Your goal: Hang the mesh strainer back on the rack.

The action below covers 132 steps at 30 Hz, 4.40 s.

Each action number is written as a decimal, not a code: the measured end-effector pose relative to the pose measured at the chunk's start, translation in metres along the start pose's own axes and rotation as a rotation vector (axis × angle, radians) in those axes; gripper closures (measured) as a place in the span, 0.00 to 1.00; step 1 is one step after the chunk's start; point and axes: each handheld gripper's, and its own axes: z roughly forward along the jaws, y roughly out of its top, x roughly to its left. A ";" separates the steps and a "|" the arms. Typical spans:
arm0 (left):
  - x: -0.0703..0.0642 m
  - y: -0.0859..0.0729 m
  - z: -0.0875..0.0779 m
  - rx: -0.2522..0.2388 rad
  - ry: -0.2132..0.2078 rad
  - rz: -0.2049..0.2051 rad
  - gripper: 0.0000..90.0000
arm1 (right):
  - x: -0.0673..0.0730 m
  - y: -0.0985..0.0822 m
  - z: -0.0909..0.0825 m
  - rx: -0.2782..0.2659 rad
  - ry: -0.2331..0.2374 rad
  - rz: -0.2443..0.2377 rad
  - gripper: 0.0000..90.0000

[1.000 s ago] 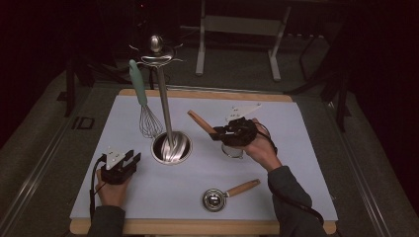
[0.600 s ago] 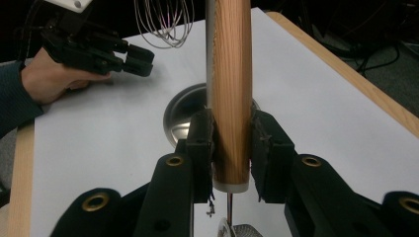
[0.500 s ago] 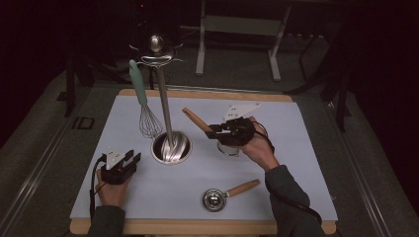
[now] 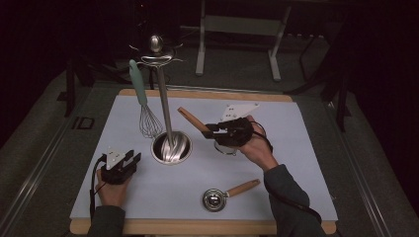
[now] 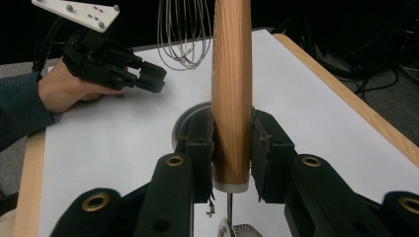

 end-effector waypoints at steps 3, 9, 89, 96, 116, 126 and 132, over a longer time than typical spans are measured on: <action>0.000 0.000 0.000 0.001 0.000 0.000 0.75 | 0.001 0.002 -0.002 -0.010 0.001 -0.007 0.80; 0.000 0.000 0.000 0.002 0.000 0.001 0.75 | 0.002 0.006 -0.004 -0.023 -0.002 -0.018 0.80; 0.000 0.000 -0.001 -0.007 0.001 -0.004 0.75 | 0.015 0.045 -0.036 -0.199 0.021 -0.096 0.80; 0.000 0.000 -0.001 -0.006 0.001 -0.002 0.75 | 0.014 0.049 -0.039 -0.211 0.021 -0.098 0.80; 0.000 0.000 -0.001 -0.008 0.001 -0.003 0.75 | 0.017 0.060 -0.043 -0.240 0.026 -0.116 0.80; 0.000 0.000 -0.001 -0.009 0.002 -0.003 0.75 | 0.019 0.070 -0.043 -0.253 0.031 -0.128 0.80; 0.000 0.000 -0.001 -0.009 0.002 -0.003 0.75 | 0.020 0.080 -0.043 -0.261 0.037 -0.133 0.80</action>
